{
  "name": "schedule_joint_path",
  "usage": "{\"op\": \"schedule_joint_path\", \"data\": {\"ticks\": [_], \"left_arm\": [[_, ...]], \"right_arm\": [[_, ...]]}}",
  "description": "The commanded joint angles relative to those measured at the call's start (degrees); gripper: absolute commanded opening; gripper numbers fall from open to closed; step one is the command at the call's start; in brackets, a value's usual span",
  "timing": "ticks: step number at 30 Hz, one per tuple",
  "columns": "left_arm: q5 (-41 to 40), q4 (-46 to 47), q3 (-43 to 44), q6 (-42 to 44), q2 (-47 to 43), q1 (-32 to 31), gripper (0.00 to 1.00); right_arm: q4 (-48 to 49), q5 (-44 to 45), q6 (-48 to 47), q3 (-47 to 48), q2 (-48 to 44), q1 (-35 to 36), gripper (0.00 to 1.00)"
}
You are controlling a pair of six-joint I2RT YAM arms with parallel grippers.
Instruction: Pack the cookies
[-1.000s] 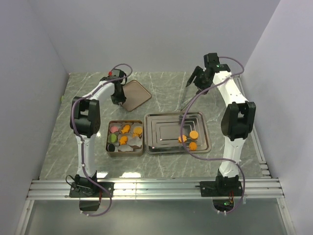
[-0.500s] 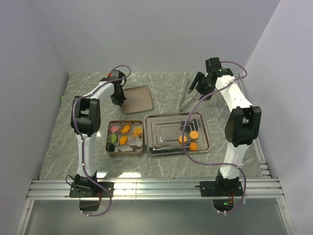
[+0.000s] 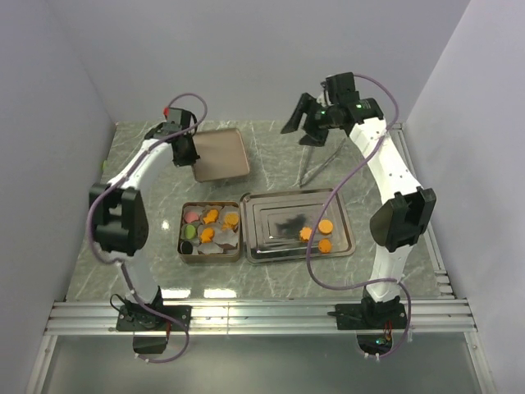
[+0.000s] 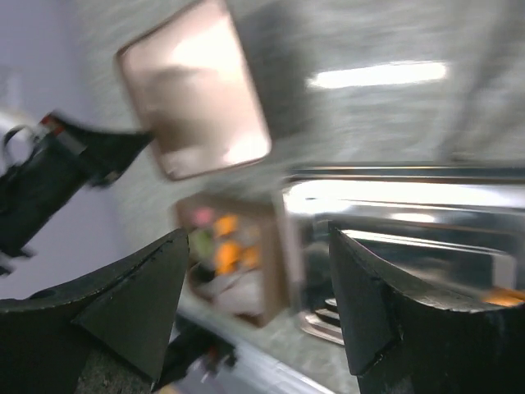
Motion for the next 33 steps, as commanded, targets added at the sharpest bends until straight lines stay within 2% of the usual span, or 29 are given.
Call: {"op": "schedule_joint_path", "data": {"ticks": [1,6,10,12,15,16,18,21,24,27,28,29,31,33], "left_arm": [[-3.9,5.3,-1.8,2.3,-9.9,-1.1,0.0],[-8.5,8.2,-10.4,4.1,-22.7,-5.3,0.0],[-16.8,10.3,-16.9,5.1,-31.7,-8.7,0.0],[-21.6,11.2,-19.6,6.2,-36.2,-10.5,0.0],[-25.3,13.1,-23.3,7.8,-42.4,-12.0,0.0],[-25.9,13.7,-24.2,8.3,-43.9,-12.3,0.01],[-28.5,14.4,-26.6,9.3,-47.9,-12.9,0.0],[-28.9,16.2,-29.2,10.8,-52.3,-13.0,0.0],[-27.6,18.6,-31.9,12.7,-55.5,-13.0,0.0],[-24.3,22.0,-34.9,15.6,-58.8,-13.0,0.01],[-22.9,22.8,-35.5,16.1,-59.6,-13.0,0.01],[-22.3,23.8,-36.3,17.0,-61.0,-13.1,0.01],[-21.3,23.7,-36.5,17.6,-61.7,-13.1,0.01],[-19.1,23.5,-36.7,19.4,-62.5,-13.2,0.01]], "right_arm": [[3.3,-15.2,6.1,2.5,1.3,2.4,0.76],[13.2,-22.6,15.6,-3.7,0.1,3.6,0.76],[21.0,-26.0,27.6,-9.3,-2.7,3.6,0.77],[21.3,-26.4,31.5,-12.0,-5.3,3.9,0.77],[24.0,-28.5,39.0,-20.0,-8.9,4.3,0.77],[28.6,-29.5,43.5,-24.3,-10.5,4.6,0.77],[29.9,-30.4,46.7,-26.7,-11.4,5.2,0.77],[24.8,-30.2,46.6,-26.0,-10.5,5.5,0.78],[25.6,-32.5,48.5,-25.9,-8.2,7.1,0.79],[23.8,-36.4,48.7,-20.3,-2.9,9.1,0.82],[21.9,-37.1,47.7,-14.9,-1.2,10.1,0.85],[17.3,-38.2,46.6,-12.3,2.1,10.7,0.85],[14.9,-39.2,45.2,-6.2,4.8,11.9,0.86],[14.3,-40.5,46.3,-4.3,7.1,12.4,0.86]]}}
